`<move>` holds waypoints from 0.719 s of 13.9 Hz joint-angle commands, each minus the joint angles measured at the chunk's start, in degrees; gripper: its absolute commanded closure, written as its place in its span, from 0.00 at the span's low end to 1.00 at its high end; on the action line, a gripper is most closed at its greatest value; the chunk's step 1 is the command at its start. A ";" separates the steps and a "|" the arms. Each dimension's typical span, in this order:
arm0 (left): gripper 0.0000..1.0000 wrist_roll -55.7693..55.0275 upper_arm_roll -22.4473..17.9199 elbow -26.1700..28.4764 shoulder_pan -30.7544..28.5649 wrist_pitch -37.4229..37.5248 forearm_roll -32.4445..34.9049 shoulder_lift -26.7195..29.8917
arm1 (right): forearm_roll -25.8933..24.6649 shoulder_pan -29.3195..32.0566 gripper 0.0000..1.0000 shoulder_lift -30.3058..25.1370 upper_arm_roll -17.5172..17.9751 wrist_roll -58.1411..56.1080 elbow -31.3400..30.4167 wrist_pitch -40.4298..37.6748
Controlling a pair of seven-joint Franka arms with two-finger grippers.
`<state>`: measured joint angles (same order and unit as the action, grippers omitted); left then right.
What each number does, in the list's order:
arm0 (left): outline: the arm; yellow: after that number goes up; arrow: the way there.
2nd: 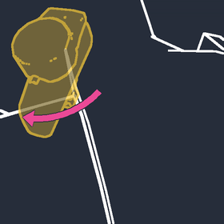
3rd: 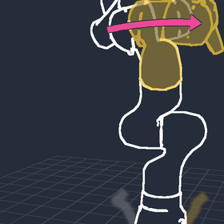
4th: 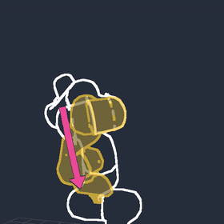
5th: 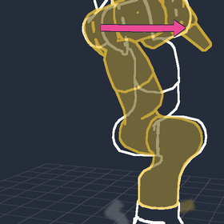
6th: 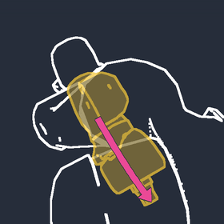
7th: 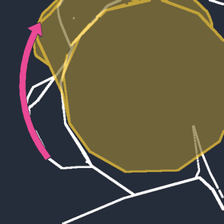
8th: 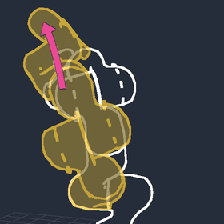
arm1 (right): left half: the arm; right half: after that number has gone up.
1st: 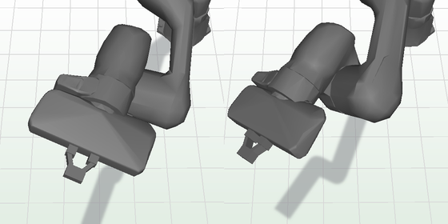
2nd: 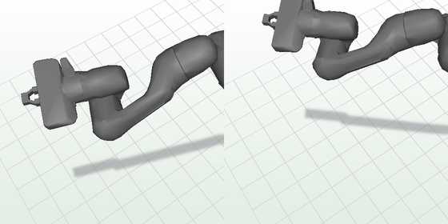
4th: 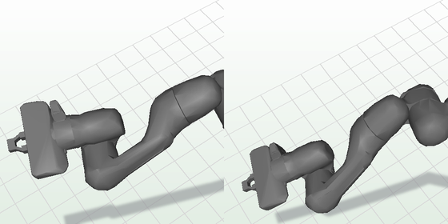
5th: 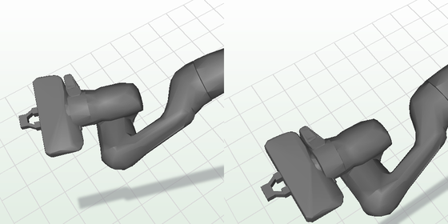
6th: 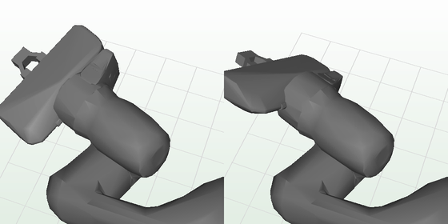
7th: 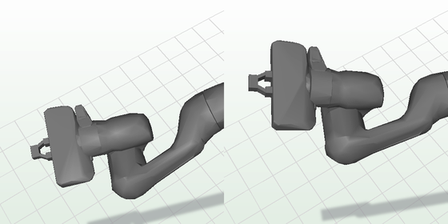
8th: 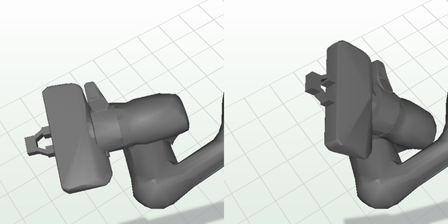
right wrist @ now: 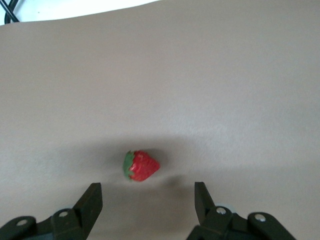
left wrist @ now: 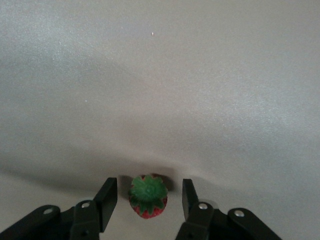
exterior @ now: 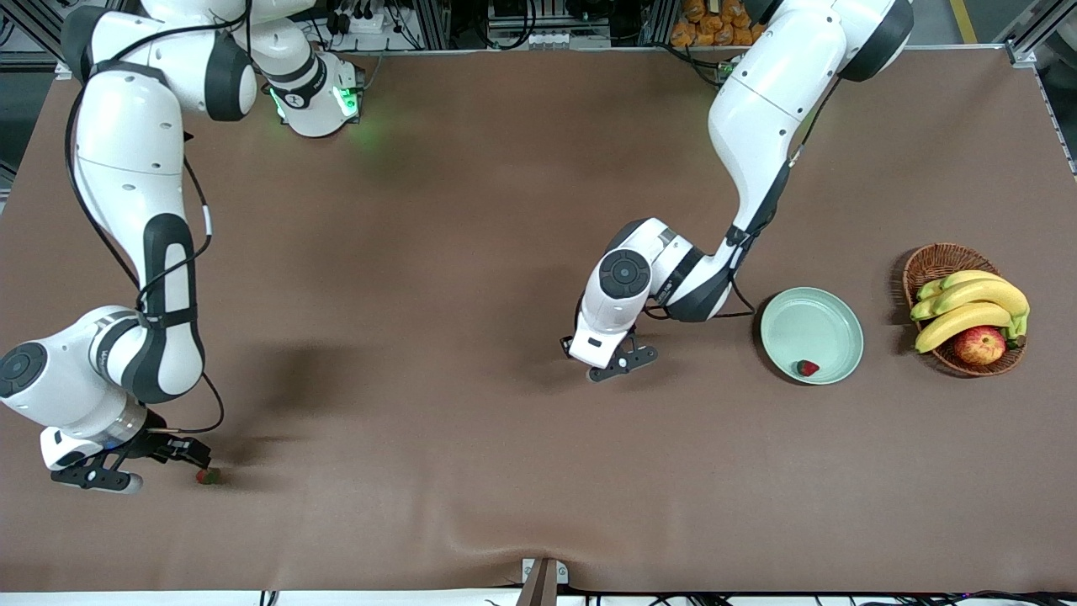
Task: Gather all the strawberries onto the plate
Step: 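Grasp the second strawberry with the left gripper while the right gripper reaches another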
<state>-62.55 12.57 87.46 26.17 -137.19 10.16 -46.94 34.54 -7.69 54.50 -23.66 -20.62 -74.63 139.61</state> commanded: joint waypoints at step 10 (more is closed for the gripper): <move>0.92 0.33 -0.53 -1.15 -0.42 -0.27 1.44 0.44 | -0.09 4.00 0.37 6.32 6.08 -1.44 7.04 5.24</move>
<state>-61.96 12.39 87.14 25.99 -137.27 10.17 -46.97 34.56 -4.87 59.03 -18.41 -21.69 -70.12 144.25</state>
